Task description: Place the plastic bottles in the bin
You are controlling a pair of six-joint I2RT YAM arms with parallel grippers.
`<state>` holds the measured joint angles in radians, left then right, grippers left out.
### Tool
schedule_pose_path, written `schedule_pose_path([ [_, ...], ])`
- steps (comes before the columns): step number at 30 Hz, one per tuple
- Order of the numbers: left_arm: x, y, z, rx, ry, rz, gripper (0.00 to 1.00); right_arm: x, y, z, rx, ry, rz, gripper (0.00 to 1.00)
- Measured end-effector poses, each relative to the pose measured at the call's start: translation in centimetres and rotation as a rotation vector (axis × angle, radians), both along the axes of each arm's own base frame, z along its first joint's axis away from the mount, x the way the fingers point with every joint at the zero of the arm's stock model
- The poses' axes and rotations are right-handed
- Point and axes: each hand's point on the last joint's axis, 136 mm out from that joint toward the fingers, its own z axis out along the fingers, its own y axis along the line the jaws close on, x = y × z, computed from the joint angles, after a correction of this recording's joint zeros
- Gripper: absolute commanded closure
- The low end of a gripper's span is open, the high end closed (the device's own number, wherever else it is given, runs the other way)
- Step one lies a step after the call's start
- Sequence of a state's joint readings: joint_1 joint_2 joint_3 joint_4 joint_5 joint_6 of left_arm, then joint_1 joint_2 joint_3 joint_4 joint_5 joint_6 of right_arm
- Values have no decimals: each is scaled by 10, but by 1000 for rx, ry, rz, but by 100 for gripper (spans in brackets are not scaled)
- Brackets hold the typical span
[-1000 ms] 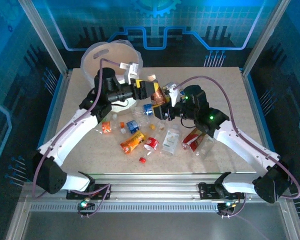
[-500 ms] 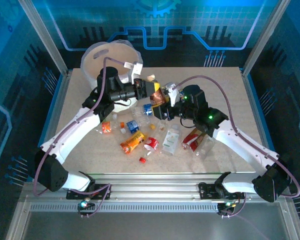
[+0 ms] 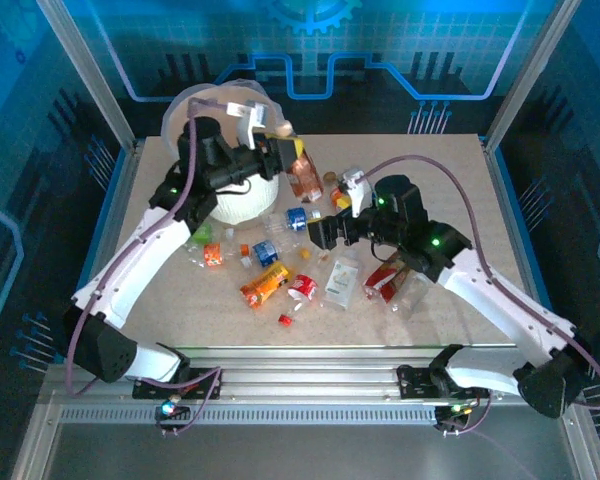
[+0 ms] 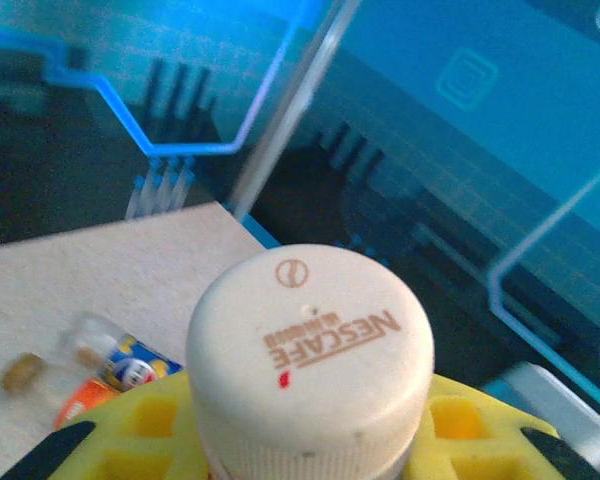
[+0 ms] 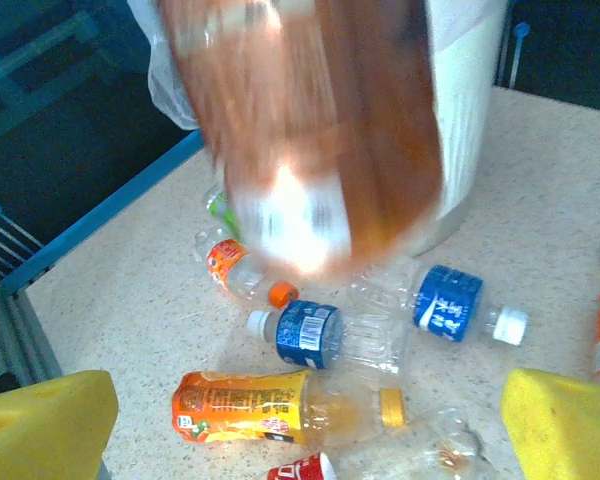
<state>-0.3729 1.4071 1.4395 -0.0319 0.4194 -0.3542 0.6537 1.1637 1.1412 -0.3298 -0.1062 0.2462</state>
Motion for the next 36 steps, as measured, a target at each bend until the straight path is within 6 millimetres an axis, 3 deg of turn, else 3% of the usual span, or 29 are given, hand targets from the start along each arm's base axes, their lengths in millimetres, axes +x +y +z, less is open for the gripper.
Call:
schedule_pose_path([
  [7, 48, 82, 57, -49, -105, 243, 82, -6, -45, 20, -27, -17, -192, 0],
  [11, 82, 118, 64, -36, -114, 365, 81, 1, -77, 12, -74, 27, -360, 0],
  [18, 131, 145, 40, 114, -108, 525, 81, 18, -162, -24, -96, 194, -716, 0],
  [25, 159, 162, -2, 277, -70, 609, 81, 10, -225, -78, -58, 410, -969, 0],
  [36, 186, 173, -59, 410, 4, 641, 77, -37, -264, -134, -33, 608, -1127, 0],
])
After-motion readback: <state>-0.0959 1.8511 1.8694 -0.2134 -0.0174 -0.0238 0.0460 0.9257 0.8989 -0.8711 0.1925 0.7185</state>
